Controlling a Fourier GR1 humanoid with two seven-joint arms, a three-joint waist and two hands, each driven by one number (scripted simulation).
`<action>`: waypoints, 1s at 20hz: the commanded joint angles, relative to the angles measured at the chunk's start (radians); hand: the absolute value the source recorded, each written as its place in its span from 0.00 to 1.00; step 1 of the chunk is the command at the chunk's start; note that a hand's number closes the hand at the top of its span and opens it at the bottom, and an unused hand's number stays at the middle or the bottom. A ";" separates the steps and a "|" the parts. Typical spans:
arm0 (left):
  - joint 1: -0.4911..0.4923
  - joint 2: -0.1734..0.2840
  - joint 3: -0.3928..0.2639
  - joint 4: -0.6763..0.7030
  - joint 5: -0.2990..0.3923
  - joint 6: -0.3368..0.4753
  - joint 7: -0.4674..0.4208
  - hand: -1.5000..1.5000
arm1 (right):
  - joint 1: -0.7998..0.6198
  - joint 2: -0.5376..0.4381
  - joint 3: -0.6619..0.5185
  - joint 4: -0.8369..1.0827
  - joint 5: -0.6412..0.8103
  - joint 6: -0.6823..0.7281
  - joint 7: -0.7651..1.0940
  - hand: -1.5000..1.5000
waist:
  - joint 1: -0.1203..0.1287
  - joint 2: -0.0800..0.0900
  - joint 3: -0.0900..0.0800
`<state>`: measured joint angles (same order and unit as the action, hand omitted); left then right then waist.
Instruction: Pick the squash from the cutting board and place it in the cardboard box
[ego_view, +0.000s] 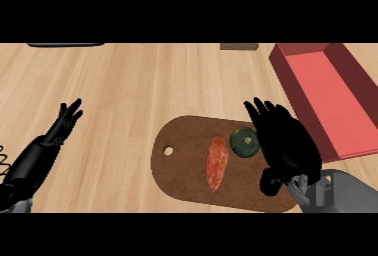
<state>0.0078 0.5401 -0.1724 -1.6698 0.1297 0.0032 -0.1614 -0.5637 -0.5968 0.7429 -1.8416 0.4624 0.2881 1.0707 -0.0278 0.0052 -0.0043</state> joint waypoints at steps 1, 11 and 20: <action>-0.130 -0.037 -0.032 0.061 -0.029 -0.009 0.053 0.50 | -0.039 0.151 0.070 0.106 0.085 0.043 0.206 0.00 | 0.020 -0.001 0.003; -0.237 -0.129 -0.011 0.216 -0.086 -0.030 0.017 0.50 | 0.026 0.206 -0.035 0.133 0.142 0.116 0.115 0.00 | 0.021 -0.005 0.004; -0.205 -0.143 -0.005 0.074 -0.105 -0.044 0.126 0.50 | 0.060 0.271 -0.093 0.307 0.264 0.097 0.027 0.00 | 0.034 -0.006 0.004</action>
<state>-0.2057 0.4150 -0.1669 -1.5394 0.0397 -0.0451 -0.0832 -0.4919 -0.3545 0.6801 -1.5964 0.6918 0.3429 1.0260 0.0007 -0.0007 -0.0003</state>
